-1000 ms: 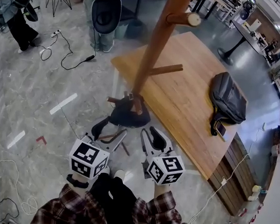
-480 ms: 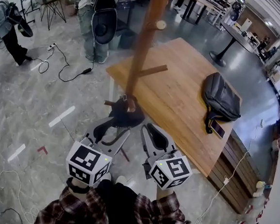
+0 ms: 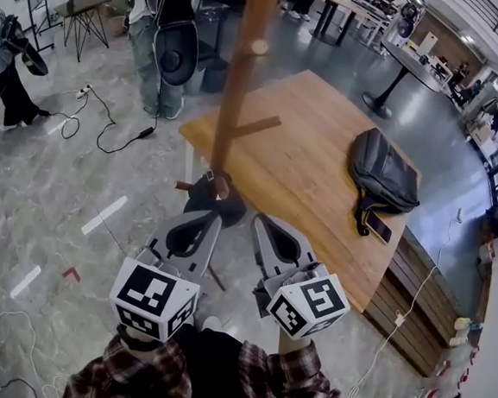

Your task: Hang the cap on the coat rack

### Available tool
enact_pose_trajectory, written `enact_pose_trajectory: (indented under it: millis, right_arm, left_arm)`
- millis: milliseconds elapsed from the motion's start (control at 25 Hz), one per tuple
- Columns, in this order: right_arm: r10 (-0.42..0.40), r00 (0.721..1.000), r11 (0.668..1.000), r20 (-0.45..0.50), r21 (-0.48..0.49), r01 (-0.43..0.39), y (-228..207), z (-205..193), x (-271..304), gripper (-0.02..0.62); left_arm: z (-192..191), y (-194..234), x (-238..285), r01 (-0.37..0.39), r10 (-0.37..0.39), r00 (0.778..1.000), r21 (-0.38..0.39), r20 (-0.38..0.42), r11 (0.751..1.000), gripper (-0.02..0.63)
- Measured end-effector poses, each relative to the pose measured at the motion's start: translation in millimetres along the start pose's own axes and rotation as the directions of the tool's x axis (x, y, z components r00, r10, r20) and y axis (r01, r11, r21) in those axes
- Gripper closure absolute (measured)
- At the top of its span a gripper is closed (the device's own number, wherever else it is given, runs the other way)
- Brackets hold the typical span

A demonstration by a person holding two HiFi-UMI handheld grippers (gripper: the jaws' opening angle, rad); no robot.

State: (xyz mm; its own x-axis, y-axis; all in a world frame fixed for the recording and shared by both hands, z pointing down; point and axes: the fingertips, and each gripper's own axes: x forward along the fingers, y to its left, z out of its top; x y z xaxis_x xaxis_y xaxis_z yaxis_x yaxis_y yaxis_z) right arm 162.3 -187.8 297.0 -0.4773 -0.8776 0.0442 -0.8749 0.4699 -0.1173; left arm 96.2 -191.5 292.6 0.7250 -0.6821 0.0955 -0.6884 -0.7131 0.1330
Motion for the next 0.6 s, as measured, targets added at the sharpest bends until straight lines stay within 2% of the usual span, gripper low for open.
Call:
enact_pose_trajectory:
  millis: [240, 600]
  right_arm:
    - [0.002, 1.0, 1.0, 0.005, -0.023, -0.002, 1.8, 9.6, -1.7, 0.584]
    - [0.033, 0.999, 0.999, 0.006, -0.019, -0.033, 5.2, 13.3, 4.5, 0.584]
  left_arm:
    - [11.5, -3.9, 1.7, 0.011, -0.011, 1.0, -0.012, 0.019, 1.0, 0.595]
    - [11.1, -5.0, 2.4, 0.001, -0.002, 1.0, 0.023, 0.009, 1.0, 0.595]
